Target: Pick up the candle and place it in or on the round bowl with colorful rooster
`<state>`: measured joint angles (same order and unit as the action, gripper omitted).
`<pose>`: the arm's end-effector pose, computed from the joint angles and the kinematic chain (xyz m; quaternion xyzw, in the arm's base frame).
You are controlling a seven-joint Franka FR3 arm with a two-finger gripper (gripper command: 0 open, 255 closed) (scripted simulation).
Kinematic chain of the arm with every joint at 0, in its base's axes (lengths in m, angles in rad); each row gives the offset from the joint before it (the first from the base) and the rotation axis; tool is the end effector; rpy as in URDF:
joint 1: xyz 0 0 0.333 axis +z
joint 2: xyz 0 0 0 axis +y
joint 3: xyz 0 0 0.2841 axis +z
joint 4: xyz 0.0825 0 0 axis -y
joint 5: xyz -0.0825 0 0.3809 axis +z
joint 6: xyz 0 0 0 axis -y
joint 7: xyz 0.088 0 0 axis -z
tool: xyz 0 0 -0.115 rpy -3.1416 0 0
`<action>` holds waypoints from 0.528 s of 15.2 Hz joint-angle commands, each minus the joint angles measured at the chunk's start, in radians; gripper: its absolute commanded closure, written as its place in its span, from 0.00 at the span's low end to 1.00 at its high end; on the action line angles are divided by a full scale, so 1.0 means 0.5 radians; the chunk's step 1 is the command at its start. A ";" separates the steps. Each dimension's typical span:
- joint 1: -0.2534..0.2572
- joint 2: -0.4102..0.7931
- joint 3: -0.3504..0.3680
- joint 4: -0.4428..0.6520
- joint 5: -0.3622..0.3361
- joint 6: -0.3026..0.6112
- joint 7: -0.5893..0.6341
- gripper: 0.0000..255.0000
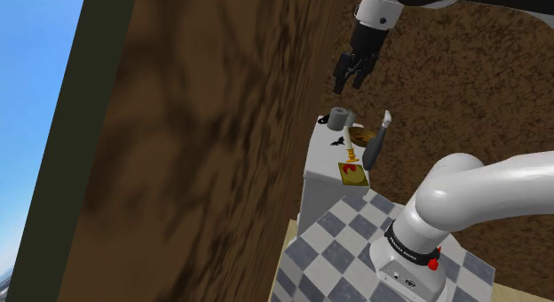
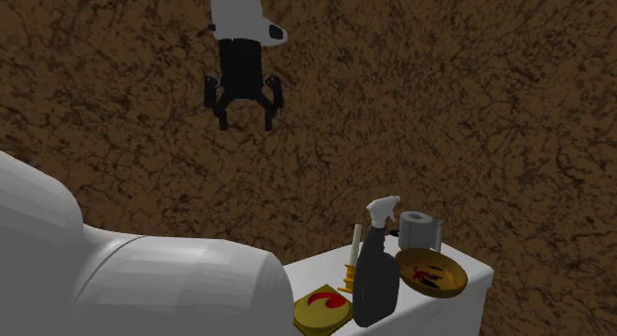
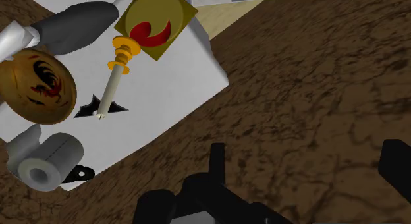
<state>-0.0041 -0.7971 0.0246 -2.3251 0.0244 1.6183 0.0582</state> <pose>0.3294 0.0114 0.5826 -0.9987 0.0222 -0.0449 0.0050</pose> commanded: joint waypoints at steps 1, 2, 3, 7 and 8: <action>0.000 0.000 0.000 0.000 0.000 0.000 0.000 0.00; -0.007 0.025 -0.031 -0.028 -0.020 0.021 -0.043 0.00; -0.014 0.052 -0.063 -0.055 -0.041 0.042 -0.086 0.00; -0.045 0.181 -0.186 -0.144 -0.128 0.133 -0.255 0.00; -0.054 0.219 -0.217 -0.162 -0.150 0.158 -0.296 0.00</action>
<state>-0.0274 -0.7062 -0.0695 -2.3952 -0.0399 1.6836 -0.0691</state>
